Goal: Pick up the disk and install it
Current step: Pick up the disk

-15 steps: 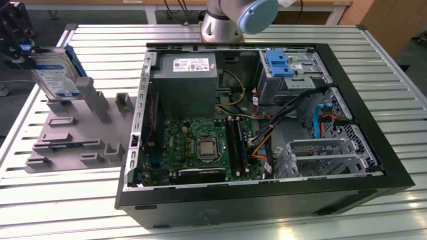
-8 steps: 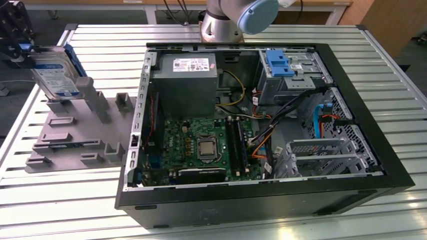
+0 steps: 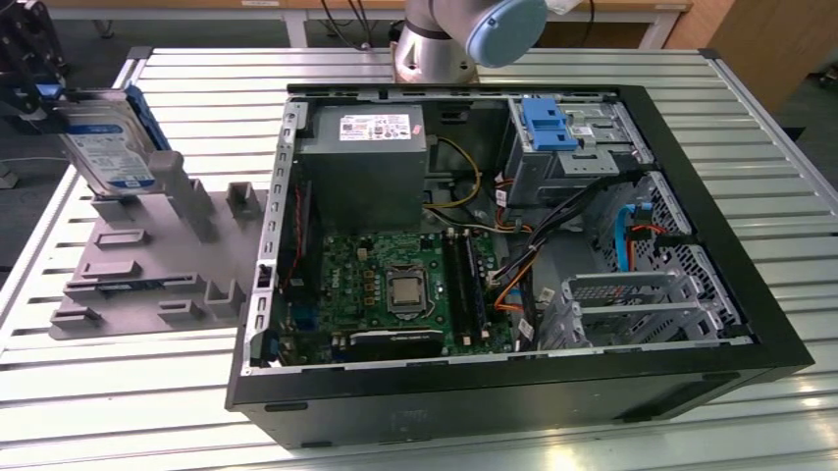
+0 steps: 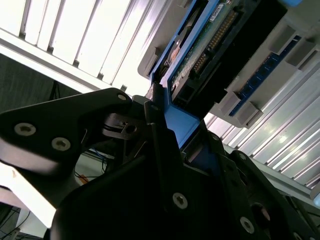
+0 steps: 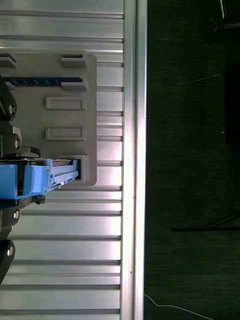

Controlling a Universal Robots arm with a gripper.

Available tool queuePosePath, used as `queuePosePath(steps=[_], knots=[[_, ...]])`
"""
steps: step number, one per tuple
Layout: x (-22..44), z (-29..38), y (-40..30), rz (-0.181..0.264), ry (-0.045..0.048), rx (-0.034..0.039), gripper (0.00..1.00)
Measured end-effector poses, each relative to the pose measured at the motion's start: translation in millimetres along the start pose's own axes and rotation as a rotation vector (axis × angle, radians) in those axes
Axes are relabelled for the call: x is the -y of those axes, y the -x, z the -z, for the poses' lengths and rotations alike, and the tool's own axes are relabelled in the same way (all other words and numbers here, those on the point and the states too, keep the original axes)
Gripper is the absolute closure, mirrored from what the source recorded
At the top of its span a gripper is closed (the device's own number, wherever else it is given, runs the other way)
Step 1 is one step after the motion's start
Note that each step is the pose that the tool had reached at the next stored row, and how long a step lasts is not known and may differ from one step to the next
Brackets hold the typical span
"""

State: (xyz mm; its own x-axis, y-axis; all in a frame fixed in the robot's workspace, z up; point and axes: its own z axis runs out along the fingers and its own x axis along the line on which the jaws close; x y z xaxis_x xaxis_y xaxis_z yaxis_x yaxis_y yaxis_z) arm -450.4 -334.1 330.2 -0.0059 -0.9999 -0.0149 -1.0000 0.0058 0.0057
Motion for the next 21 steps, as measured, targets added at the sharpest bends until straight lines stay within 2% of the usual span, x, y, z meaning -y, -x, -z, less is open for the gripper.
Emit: queuePosePath(steps=[21], knots=[[0.0,5.1,0.1,0.000,0.0000,-0.0006,0.64]])
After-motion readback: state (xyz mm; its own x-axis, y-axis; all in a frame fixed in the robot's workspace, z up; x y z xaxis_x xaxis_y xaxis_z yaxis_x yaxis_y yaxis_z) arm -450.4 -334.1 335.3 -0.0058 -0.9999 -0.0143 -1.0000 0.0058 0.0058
